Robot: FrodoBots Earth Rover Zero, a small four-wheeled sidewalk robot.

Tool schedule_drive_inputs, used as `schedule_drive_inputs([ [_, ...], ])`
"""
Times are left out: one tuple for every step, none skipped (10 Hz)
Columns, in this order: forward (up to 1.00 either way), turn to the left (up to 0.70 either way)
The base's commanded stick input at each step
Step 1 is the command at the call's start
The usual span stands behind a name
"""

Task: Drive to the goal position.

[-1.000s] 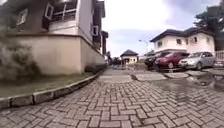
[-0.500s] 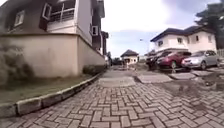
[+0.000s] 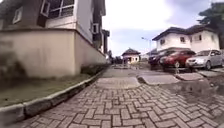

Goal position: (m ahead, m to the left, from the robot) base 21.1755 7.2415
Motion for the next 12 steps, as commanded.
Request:
schedule_drive_inputs([
  [0.69, -0.07],
  [0.69, -0.03],
  [0.69, -0.01],
  [0.69, 0.0],
  [0.69, 0.02],
  [0.69, 0.03],
  [0.69, 0.03],
  [0.69, 0.03],
  [0.69, 0.03],
  [0.69, 0.03],
  [0.69, 0.03],
  [0.69, 0.03],
])
